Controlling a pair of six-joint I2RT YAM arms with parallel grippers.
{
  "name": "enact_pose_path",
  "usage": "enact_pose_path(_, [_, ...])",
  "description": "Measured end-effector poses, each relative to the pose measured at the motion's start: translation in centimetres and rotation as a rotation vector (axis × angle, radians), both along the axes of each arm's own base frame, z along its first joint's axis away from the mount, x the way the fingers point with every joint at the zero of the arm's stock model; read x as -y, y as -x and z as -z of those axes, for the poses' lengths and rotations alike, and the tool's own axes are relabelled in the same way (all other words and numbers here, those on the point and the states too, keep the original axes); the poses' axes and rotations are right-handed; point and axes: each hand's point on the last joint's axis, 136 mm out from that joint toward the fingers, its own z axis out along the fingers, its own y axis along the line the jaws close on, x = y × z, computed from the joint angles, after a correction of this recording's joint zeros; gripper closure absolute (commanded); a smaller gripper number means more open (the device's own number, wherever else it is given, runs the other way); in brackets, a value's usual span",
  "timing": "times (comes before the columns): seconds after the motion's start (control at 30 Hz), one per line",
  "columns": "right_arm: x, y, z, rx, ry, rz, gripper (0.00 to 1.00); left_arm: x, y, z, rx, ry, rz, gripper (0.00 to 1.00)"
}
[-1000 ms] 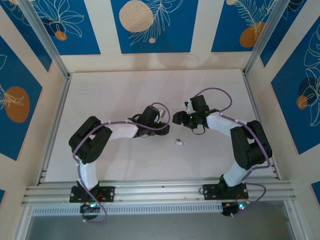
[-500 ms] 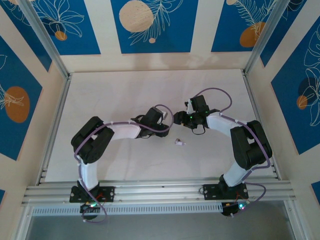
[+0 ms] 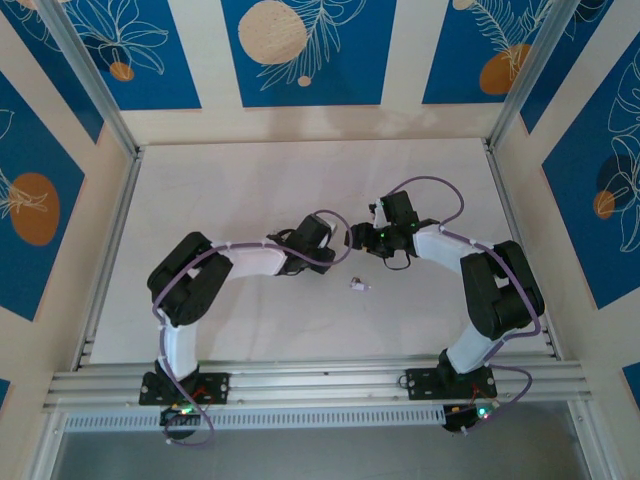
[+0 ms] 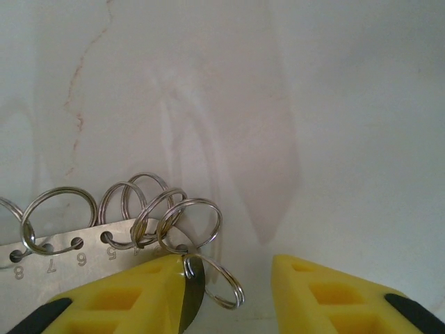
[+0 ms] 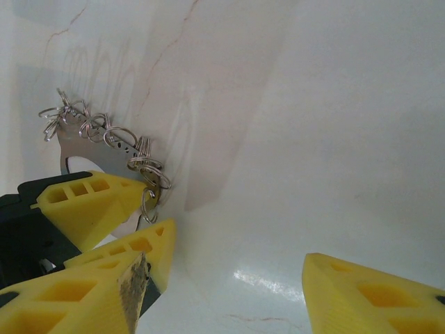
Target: Put the keys on the keyring
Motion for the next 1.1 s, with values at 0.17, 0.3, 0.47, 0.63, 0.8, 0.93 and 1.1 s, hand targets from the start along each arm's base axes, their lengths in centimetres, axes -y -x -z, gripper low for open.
enact_pose_path(0.17, [0.0,0.0,0.0,-0.001,-0.003,0.001,0.38,-0.3,-0.2,0.1,0.008,-0.018,-0.009,0.77])
enact_pose_path(0.3, [-0.1,0.1,-0.1,-0.003,-0.008,-0.002,0.38,-0.2,-0.5,0.2,0.016,-0.027,-0.011,0.9])
enact_pose_path(0.47, [-0.1,0.1,0.0,-0.004,-0.008,-0.002,0.38,-0.2,-0.9,0.0,0.032,-0.038,-0.012,1.0])
enact_pose_path(0.63, [-0.1,0.2,0.0,-0.016,-0.009,0.006,0.38,-0.2,-0.9,-0.1,0.03,-0.047,-0.006,1.0])
enact_pose_path(0.8, [0.0,0.5,0.2,-0.045,-0.013,0.02,0.38,-0.1,-0.9,-0.4,0.035,-0.066,0.019,1.0])
enact_pose_path(0.93, [-0.2,0.6,-0.1,-0.061,-0.022,0.032,0.38,0.3,-0.9,-0.9,0.041,-0.07,0.055,1.0])
enact_pose_path(1.1, [-0.6,0.1,-1.0,-0.065,-0.045,0.056,0.38,0.8,-0.9,-2.7,0.049,-0.056,0.105,1.0])
